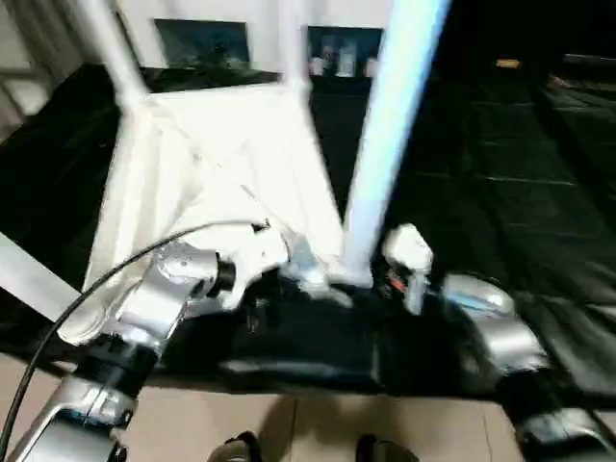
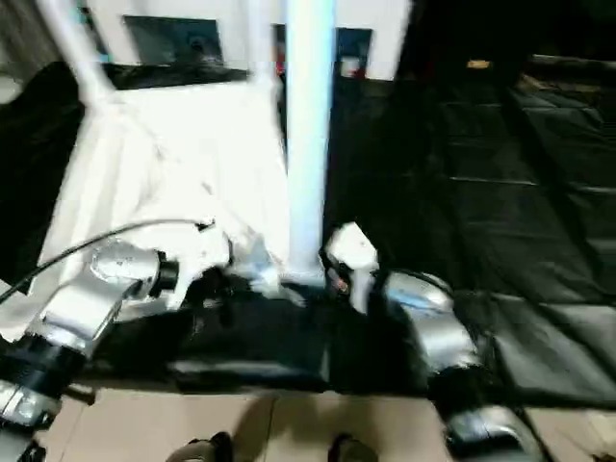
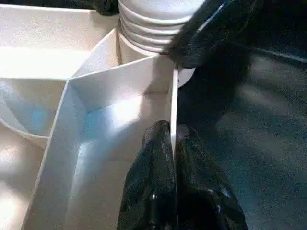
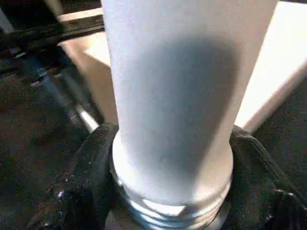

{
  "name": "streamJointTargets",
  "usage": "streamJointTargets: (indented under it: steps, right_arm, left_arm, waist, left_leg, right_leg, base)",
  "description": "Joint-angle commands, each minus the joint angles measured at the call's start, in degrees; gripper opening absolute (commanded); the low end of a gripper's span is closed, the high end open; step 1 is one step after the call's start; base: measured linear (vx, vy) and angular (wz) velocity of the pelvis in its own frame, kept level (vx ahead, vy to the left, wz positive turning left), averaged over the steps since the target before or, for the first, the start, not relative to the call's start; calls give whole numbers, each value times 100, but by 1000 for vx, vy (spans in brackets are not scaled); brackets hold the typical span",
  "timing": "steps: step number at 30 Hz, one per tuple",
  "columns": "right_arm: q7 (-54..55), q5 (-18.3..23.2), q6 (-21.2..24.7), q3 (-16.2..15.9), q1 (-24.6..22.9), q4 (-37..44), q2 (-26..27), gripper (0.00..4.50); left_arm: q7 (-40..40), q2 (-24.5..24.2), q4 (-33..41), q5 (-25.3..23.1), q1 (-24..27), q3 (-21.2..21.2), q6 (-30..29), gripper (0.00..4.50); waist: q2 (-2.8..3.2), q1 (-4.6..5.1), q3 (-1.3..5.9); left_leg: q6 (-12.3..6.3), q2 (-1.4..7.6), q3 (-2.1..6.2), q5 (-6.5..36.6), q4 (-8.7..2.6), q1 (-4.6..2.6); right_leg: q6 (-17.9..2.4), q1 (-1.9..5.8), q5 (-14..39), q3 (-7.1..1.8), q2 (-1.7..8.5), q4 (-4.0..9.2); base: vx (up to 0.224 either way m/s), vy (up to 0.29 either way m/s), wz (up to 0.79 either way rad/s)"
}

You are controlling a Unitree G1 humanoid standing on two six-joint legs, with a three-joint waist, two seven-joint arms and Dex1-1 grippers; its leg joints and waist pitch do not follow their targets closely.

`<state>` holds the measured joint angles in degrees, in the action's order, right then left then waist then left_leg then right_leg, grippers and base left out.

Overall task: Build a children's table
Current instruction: Rotate leg to tighten

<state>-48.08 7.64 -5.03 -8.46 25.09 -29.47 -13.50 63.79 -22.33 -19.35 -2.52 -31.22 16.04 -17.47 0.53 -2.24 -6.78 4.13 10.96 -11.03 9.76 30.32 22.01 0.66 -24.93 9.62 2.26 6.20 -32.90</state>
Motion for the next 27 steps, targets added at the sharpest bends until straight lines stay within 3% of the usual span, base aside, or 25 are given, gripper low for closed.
streamJointTargets:
  steps: [1, 2, 4, 5, 8, 12, 16, 18, 20, 21, 27]
  right_arm:
    - [636, -192, 216, 208, 30, -246, 70, 272]
    - [1139, -243, 414, 265, 46, -311, 295, 272]
    - [1961, -325, 665, 376, 111, -493, 646, 272]
    - [2219, -359, 708, 410, 140, -560, 749, 272]
    - [3000, -448, 828, 490, 252, -793, 1067, 272]
    - [3941, -514, 960, 637, 311, -903, 1573, 272]
    - [4133, -540, 1030, 627, 321, -890, 1762, 272]
    - [3968, -482, 959, 598, 306, -872, 1799, 272]
    - [3925, -466, 937, 609, 305, -867, 1816, 272]
    - [3835, -407, 878, 632, 298, -807, 1817, 328]
    - [3486, -248, 672, 774, 296, -576, 1553, 385]
  left_arm:
    - [-149, 160, -421, -39, 243, 193, -181, 0]
    - [-468, 361, -610, -81, 129, 137, -226, 0]
    - [-1018, 697, -952, -144, -88, 46, -292, 0]
    - [-1193, 808, -1061, -151, -162, 10, -316, 0]
    - [-1838, 1202, -1466, -142, -427, -182, -352, 0]
    - [-2756, 1705, -1971, -212, -757, -398, -265, 0]
    - [-2724, 1834, -2033, -251, -797, -333, -202, 0]
    - [-2628, 1829, -1990, -245, -774, -297, -181, 0]
    - [-2606, 1822, -1997, -251, -774, -290, -168, 0]
    - [-2500, 1777, -2015, -254, -758, -269, -119, 0]
    - [-2070, 1494, -1920, -242, -625, -215, -40, 0]
  waist:
    - [-82, -7, 196]
    - [-49, -4, 198]
    - [-44, 27, 204]
    - [-13, 31, 206]
    - [-25, 47, 205]
    - [-12, 40, 214]
    - [16, 26, 198]
    - [14, 44, 215]
    - [20, 43, 221]
    - [17, 46, 224]
    - [-52, 29, 233]
  left_leg:
    - [-147, 170, 113, 1983, -415, -40]
    - [-130, 168, 114, 1998, -416, -56]
    - [-104, 159, 102, 1960, -424, -47]
    - [-52, 159, 111, 2077, -429, -79]
    - [-7, 132, 117, 2164, -434, -70]
    - [-96, 115, 95, 2298, -430, -124]
    - [-85, 134, 120, 2593, -464, -160]
    - [-75, 138, 151, 2623, -493, -116]
    - [-80, 146, 148, 2582, -500, -115]
    - [-85, 144, 144, 2574, -500, -114]
    - [-226, 155, 131, 2383, -491, -91]
  right_leg:
    - [-556, 174, 3569, -171, 210, 598]
    - [-557, 165, 3543, -171, 199, 594]
    - [-612, 171, 3262, -162, 172, 588]
    - [-615, 162, 3322, -150, 179, 601]
    - [-553, 163, 3411, -128, 175, 625]
    - [-452, 120, 3406, -126, 154, 692]
    - [-401, 112, 3492, -103, 162, 729]
    - [-350, 174, 3460, -87, 181, 718]
    - [-361, 167, 3313, -95, 179, 715]
    - [-371, 170, 3272, -96, 176, 712]
    - [-400, 180, 3307, -118, 216, 716]
  base:
    - [0, 0, 0]
    - [0, 0, 0]
    - [0, 0, 0]
    - [0, 0, 0]
    - [0, 0, 0]
    - [0, 0, 0]
    - [0, 0, 0]
    - [0, 0, 0]
    - [0, 0, 0]
    - [0, 0, 0]
    - [0, 0, 0]
